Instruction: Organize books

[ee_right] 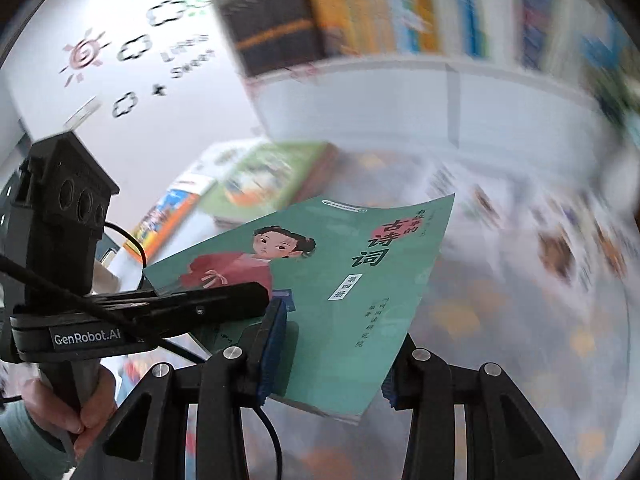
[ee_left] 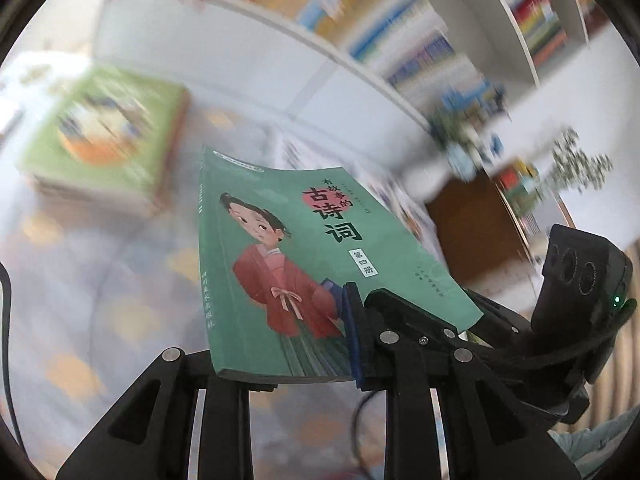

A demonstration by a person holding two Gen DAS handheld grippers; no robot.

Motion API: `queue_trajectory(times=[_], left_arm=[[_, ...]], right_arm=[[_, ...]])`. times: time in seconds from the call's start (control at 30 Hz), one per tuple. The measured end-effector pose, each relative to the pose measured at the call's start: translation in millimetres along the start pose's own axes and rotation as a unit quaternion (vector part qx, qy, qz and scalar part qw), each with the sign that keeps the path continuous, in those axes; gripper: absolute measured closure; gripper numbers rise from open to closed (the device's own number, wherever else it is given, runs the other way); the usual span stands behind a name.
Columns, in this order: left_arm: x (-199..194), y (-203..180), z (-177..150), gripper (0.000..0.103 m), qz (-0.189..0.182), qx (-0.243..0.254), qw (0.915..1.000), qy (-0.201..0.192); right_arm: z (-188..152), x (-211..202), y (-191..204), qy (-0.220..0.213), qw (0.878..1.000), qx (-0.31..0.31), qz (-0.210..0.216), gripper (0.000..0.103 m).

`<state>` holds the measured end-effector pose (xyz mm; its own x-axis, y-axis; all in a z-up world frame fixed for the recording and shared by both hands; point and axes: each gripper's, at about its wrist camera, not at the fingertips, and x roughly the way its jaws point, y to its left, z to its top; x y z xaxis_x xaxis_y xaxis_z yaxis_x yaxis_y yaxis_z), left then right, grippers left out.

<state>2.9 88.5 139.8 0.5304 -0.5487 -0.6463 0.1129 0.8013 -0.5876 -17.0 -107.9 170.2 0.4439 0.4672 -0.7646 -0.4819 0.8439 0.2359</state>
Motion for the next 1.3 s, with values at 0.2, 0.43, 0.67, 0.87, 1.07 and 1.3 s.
queue_trajectory(times=[0.2, 0.43, 0.67, 0.87, 1.07, 1.3], left_arm=[[-3.0, 83.3, 62.6, 0.081, 0.040, -0.030, 0.9983, -0.029], [17.0, 149.0, 94.6, 0.081, 0.045, -0.080, 0.9955, -0.024], [3.7, 197.6, 104.8, 0.074, 0.134, -0.134, 0.9811, -0.041], [-26.1, 178.5, 60.1, 0.074, 0.216, -0.143, 0.9608, -0.099], [28.6, 89.7, 50.8, 0.071, 0.163, -0.070, 0.9837, -0.028], [169.8, 6.7, 66.3, 0.069, 0.012, -0.031, 0.9952, 0.092]], right_arm=[[78.6, 96.9, 44.1, 0.020, 0.999, 0.013, 0.029, 0.062], [107.4, 178.3, 54.2, 0.070, 0.996, 0.054, 0.031, 0.062], [130.6, 227.8, 58.0, 0.099, 0.992, 0.074, 0.037, 0.062], [105.8, 231.9, 36.2, 0.121, 0.990, 0.058, 0.049, 0.046], [10.8, 156.9, -58.7, 0.124, 0.985, 0.115, -0.009, 0.046], [3.8, 88.9, -183.7, 0.060, 0.968, 0.199, -0.138, 0.046]])
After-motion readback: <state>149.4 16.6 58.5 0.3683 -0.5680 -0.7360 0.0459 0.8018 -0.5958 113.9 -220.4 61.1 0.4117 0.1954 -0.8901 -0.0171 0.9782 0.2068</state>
